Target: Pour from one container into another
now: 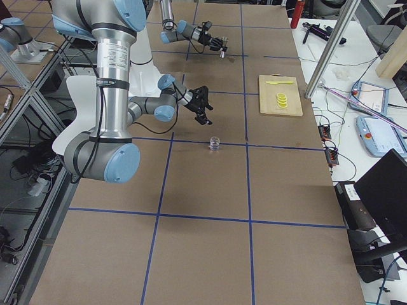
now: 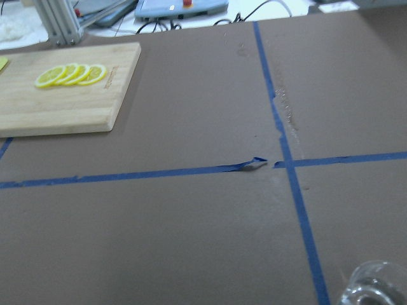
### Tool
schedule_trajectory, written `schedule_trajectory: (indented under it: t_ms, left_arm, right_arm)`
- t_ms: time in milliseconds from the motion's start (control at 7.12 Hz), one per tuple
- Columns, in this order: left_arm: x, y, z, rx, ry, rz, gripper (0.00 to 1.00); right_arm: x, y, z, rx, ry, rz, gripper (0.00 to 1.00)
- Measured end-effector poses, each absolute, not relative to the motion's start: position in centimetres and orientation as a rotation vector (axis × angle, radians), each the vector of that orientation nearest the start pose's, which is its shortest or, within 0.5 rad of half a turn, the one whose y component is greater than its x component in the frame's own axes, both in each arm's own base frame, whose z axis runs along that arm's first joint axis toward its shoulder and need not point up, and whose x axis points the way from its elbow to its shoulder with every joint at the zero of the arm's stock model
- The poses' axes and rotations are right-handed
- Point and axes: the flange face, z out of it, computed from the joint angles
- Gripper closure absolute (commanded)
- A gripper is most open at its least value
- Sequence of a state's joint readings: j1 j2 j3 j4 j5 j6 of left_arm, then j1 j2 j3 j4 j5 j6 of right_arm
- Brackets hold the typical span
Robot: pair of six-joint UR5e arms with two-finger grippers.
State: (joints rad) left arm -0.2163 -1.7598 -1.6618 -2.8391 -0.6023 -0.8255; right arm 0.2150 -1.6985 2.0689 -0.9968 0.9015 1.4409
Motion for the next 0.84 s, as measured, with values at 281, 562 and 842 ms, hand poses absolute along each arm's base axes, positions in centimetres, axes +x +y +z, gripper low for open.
schedule_trajectory:
  t_ms: [281,562,842]
  left_arm:
    - [46.0,-32.1,37.1,1.297,0.884,-0.333,1.0]
    - [46.4,-32.2,36.5,1.299,0.893,-0.339,1.0]
    - [46.6,-32.2,36.3,1.3,0.896,-0.342,1.0]
  right_arm:
    - [-38.6,-26.0,45.8,0.911,-0.738,0.557,0.01]
    - [-39.2,-25.2,49.6,1.013,-0.701,0.613,0.01]
    - [-39.7,-24.5,50.5,1.058,-0.686,0.599,0.02]
